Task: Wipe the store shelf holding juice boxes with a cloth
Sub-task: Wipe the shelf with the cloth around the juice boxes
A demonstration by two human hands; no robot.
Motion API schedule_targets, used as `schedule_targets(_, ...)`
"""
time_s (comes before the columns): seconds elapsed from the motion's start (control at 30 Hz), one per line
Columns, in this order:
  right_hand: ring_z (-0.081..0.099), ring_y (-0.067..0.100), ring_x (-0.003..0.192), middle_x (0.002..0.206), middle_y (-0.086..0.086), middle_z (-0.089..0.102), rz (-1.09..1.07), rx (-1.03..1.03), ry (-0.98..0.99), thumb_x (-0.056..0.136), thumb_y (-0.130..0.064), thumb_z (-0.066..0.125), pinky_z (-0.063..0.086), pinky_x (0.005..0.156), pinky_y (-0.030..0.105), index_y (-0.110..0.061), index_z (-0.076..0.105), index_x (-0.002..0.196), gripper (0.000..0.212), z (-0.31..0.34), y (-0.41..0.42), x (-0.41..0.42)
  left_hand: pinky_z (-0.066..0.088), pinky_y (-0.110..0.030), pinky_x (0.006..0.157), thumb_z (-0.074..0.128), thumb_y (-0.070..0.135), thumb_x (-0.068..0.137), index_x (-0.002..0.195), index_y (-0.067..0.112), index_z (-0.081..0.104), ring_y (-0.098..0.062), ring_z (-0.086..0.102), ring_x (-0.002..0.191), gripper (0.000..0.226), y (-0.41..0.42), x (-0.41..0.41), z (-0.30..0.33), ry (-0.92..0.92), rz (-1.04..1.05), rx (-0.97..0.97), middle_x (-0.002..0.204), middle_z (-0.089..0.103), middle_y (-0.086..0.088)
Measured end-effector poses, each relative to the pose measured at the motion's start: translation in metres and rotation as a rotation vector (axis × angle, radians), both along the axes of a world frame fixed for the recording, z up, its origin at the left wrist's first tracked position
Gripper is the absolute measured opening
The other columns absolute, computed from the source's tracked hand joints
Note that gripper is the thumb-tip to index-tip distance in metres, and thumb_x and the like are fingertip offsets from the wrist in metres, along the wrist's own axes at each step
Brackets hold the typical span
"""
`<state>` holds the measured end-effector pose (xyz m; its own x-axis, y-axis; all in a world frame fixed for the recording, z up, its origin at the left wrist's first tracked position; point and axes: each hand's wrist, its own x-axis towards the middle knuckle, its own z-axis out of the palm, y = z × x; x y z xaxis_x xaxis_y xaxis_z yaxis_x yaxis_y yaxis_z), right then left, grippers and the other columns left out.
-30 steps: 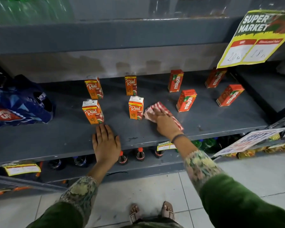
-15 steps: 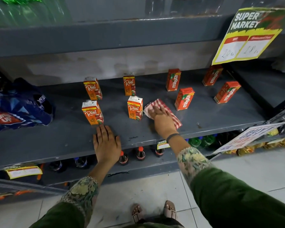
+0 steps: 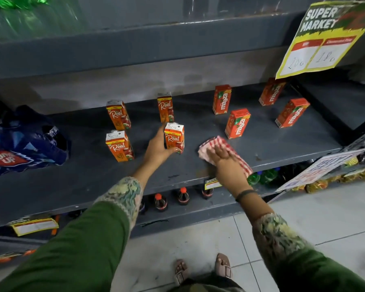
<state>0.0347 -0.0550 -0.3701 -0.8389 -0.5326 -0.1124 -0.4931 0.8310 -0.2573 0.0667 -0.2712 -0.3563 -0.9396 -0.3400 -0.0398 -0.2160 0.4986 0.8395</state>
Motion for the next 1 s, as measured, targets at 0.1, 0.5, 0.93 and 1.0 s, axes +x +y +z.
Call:
schedule_targets(0.1,0.014,0.020,0.148,0.160,0.003,0.014,0.177,-0.040,0.013,0.077,0.014,0.045,0.013,0.121,0.033,-0.025,0.022,0.148,0.084,-0.007,0.009,0.021,0.041,-0.025,0.086,0.078,0.010,0.070,0.128,0.010,0.048,-0.027,0.061,0.110,0.065,0.000,-0.008,-0.004,0.023,0.078,-0.059,0.121,0.064,-0.013)
schedule_targets(0.5,0.010,0.021,0.149,0.160,0.006,0.015,0.069,-0.072,0.041,0.078,0.010,0.046,0.013,0.123,0.036,-0.021,0.023,0.148,0.080,-0.009,0.006,0.031,0.051,-0.042,0.092,0.077,0.017,0.073,0.123,0.011,0.051,-0.029,0.062,0.108,0.057,0.009,-0.010,-0.013,0.096,0.174,-0.156,0.118,0.066,-0.013)
schedule_targets(0.93,0.005,0.030,0.148,0.159,0.019,0.012,-0.231,-0.038,0.086,0.086,-0.003,0.041,0.006,0.124,0.038,-0.003,0.016,0.148,0.067,0.000,0.000,0.034,0.046,-0.042,0.079,0.054,0.019,0.091,0.119,0.007,0.056,-0.033,0.057,0.101,0.031,-0.010,0.130,-0.034,0.168,0.367,-0.688,0.116,0.062,-0.016)
schedule_targets(1.0,0.013,0.031,0.147,0.158,0.020,0.015,-0.105,-0.077,0.065,0.087,-0.001,0.037,0.014,0.123,0.038,-0.002,0.011,0.148,0.067,-0.003,-0.039,0.066,0.047,-0.048,0.082,0.054,0.014,0.090,0.121,0.002,0.054,-0.040,0.056,0.103,0.033,-0.024,0.146,-0.039,0.101,0.454,-0.740,0.117,0.061,-0.022)
